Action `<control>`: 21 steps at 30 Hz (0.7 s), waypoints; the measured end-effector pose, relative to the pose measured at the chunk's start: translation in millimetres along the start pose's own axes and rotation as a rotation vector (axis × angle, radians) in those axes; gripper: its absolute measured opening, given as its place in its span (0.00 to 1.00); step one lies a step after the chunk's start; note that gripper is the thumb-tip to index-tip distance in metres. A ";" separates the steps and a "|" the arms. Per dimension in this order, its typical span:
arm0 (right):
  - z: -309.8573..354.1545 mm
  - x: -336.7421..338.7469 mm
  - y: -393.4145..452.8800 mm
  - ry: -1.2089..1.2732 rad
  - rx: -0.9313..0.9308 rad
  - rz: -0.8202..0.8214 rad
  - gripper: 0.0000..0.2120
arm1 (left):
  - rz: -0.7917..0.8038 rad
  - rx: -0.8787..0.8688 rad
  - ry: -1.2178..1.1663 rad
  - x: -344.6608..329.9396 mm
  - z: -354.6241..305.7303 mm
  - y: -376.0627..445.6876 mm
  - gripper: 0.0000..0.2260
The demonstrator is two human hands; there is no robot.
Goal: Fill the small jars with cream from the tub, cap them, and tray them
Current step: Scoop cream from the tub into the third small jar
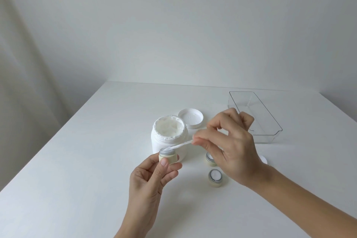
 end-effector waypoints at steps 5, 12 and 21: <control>3.0 8.4 -11.9 -0.041 0.100 -0.041 0.10 | 0.009 0.009 -0.024 0.3 1.1 1.1 0.28; -24.3 16.1 -11.1 0.015 -0.135 -0.119 0.08 | 0.001 -0.003 -0.045 0.0 -0.2 0.6 0.27; -40.8 -57.5 33.0 -0.062 -0.207 0.323 0.08 | 0.035 -0.018 -0.006 -4.2 0.1 0.1 0.19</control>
Point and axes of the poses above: each hand's wrist, its own y-axis towards the middle knuckle, its own x-axis out of the back of the hand, z = x × y, the point moved 7 cm from there along y, towards the middle knuckle, and after that the axes turned 14 degrees about x, right-handed, at the moved point
